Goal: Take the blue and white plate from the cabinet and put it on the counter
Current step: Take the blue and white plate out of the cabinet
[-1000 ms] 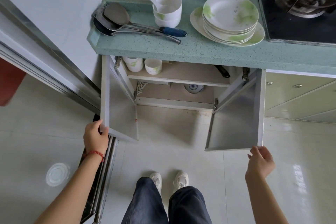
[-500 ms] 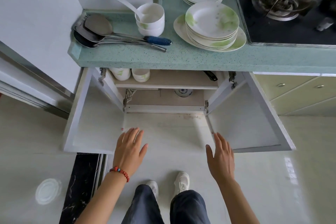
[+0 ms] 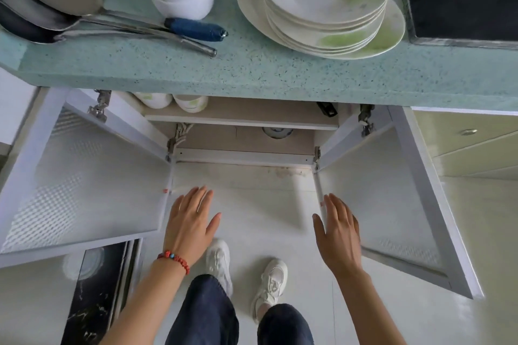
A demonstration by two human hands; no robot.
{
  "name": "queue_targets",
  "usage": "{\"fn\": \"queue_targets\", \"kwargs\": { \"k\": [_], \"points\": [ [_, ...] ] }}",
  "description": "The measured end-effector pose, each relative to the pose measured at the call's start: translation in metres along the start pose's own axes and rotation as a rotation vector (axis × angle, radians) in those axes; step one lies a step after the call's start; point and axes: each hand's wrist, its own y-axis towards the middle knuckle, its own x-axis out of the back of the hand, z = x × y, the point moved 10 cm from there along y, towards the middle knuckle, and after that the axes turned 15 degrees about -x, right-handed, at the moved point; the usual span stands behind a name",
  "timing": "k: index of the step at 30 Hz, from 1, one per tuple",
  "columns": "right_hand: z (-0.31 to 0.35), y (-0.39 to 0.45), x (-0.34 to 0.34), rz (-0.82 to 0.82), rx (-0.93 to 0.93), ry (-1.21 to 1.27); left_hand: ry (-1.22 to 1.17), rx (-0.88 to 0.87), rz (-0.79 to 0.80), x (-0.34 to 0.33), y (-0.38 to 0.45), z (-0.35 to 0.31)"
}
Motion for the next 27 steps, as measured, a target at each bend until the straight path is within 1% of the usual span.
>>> {"fn": "queue_targets", "kwargs": {
  "k": [3,9,17,24,27],
  "points": [
    [-0.006,0.033,-0.029,-0.014,0.006,0.018,-0.004,-0.001,0.0,-0.032,0.03,0.01],
    [-0.015,0.1,-0.098,-0.027,0.029,0.019,0.023,-0.062,-0.032,-0.106,0.094,0.031],
    [-0.034,0.192,-0.188,-0.073,0.056,0.02,-0.002,-0.074,-0.087,-0.224,0.17,0.071],
    [-0.045,0.263,-0.253,-0.142,0.104,0.007,-0.006,-0.085,-0.182,-0.296,0.225,0.101],
    [-0.047,0.29,-0.276,-0.16,0.125,0.013,0.013,-0.104,-0.187,-0.325,0.242,0.108]
  ]
}}
